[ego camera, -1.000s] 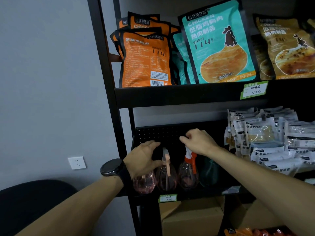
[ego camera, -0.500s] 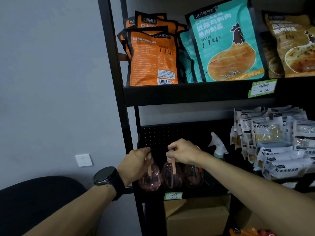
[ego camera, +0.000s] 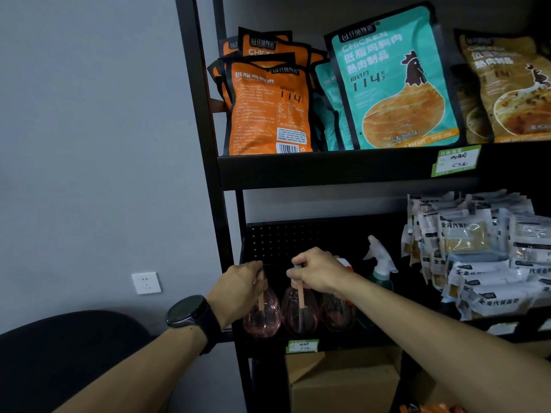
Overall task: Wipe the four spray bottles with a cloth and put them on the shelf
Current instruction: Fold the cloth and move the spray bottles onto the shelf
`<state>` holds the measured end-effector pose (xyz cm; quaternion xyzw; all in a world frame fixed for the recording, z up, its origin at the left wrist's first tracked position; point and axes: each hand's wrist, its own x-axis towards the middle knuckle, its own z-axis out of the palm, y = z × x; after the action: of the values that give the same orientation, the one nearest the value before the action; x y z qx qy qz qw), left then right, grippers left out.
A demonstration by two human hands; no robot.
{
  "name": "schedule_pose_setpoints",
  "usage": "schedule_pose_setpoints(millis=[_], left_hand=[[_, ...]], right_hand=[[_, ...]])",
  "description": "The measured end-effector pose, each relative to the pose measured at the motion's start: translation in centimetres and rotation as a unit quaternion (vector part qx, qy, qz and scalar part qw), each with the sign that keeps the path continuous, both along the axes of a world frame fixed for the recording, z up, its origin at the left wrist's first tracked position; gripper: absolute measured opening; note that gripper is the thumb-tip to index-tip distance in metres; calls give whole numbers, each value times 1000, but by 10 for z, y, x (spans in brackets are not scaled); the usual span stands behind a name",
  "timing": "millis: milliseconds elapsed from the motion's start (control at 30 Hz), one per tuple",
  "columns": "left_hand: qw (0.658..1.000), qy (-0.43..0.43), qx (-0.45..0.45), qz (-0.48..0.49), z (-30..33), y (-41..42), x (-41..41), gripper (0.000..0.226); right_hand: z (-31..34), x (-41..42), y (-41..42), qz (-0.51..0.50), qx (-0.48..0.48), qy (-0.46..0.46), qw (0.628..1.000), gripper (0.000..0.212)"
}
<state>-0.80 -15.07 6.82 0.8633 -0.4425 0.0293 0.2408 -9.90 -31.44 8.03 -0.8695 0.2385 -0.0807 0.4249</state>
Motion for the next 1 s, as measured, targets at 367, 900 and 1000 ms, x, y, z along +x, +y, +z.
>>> schedule_pose_setpoints(millis=[367, 900, 1000], left_hand=[[998, 20, 61, -21, 15, 0, -19, 65], [993, -39, 96, -53, 21, -23, -38, 54], [991, -56, 106, -55, 20, -32, -40, 45]], right_hand=[[31, -21, 0, 0, -53, -9, 999, 39], [34, -74, -45, -68, -120, 18, 990, 31], [31, -72, -49, -73, -69, 11, 995, 25]])
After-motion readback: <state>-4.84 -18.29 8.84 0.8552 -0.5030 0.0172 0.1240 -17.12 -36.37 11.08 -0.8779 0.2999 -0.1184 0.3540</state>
